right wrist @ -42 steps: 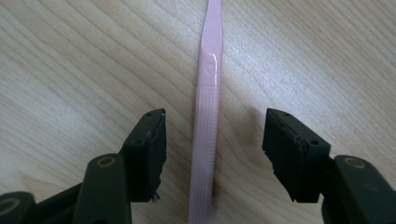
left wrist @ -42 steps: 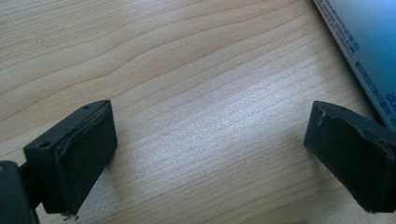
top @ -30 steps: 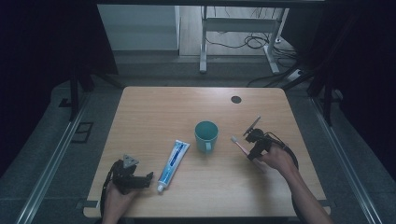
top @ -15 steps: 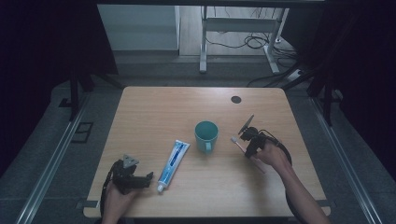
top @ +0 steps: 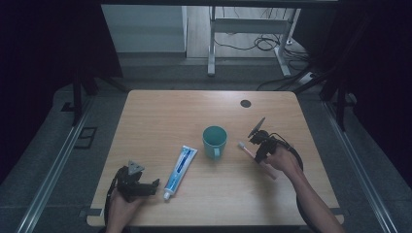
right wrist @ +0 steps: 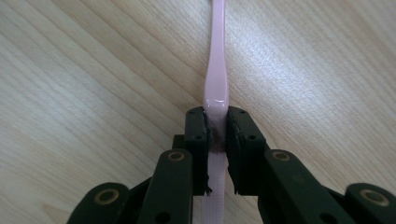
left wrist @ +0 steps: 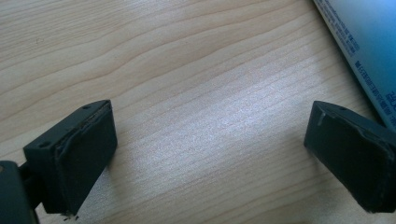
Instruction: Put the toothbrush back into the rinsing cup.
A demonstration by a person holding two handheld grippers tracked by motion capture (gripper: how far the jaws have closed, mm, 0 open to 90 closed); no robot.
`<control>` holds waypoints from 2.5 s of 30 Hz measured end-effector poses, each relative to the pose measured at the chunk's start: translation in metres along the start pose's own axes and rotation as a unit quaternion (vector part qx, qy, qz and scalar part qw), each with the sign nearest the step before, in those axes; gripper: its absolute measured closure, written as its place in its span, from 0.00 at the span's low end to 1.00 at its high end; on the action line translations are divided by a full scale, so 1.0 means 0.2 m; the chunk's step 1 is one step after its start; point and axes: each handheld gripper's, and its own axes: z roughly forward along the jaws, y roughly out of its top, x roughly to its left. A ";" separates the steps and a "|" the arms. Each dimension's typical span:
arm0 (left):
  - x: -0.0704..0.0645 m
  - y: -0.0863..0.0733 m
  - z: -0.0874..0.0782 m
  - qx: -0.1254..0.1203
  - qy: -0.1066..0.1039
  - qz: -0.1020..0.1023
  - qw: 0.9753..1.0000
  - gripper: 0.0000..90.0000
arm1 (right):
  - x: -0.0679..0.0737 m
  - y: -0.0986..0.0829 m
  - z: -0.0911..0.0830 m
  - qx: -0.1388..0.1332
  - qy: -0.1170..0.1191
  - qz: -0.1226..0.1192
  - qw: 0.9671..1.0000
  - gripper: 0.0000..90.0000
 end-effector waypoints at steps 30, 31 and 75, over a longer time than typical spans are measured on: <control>0.00 0.00 0.00 0.000 -0.001 -0.001 1.000 0.03 | 0.05 -0.11 -0.28 -0.156 0.021 -0.013 0.987 0.88; 0.00 0.00 0.00 -0.001 0.000 -0.001 1.000 0.03 | 0.05 -0.11 -0.28 -0.160 0.021 -0.013 0.987 0.88; 0.00 0.00 0.00 0.000 -0.001 -0.002 1.000 0.03 | 0.19 0.07 -0.48 -0.327 0.055 -0.033 0.943 0.88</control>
